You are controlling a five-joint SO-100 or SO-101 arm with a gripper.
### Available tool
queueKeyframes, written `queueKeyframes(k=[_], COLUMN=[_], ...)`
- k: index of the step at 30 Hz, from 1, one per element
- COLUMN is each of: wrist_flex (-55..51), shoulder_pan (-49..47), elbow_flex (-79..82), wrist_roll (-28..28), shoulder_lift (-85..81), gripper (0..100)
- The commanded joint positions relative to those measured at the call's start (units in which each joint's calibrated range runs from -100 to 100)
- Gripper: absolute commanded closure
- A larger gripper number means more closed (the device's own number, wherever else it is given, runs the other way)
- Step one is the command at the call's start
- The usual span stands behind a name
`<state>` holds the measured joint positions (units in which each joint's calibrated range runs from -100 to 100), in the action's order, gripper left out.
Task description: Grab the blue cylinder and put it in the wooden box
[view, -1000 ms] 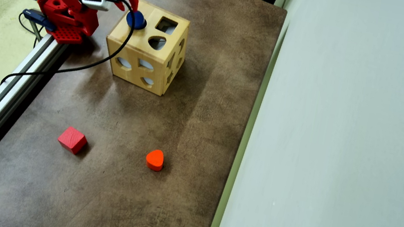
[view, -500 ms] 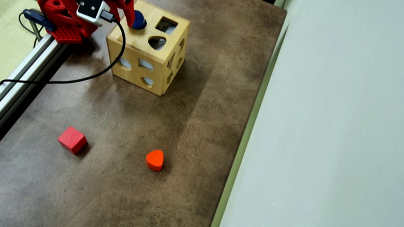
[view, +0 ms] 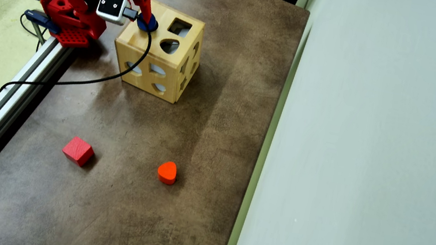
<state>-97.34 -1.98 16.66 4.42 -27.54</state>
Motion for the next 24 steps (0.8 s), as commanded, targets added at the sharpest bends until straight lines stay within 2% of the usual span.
queueKeyframes(k=[1,15,24], wrist_flex=[-0.01,-0.33,-0.41], shoulder_pan=[-2.48,-5.75,-4.93], elbow_flex=[-0.02,-1.10,-1.10], wrist_roll=[0.29,0.05,-0.24], shoulder_lift=[2.96,2.53,-8.34], gripper=[87,87,87])
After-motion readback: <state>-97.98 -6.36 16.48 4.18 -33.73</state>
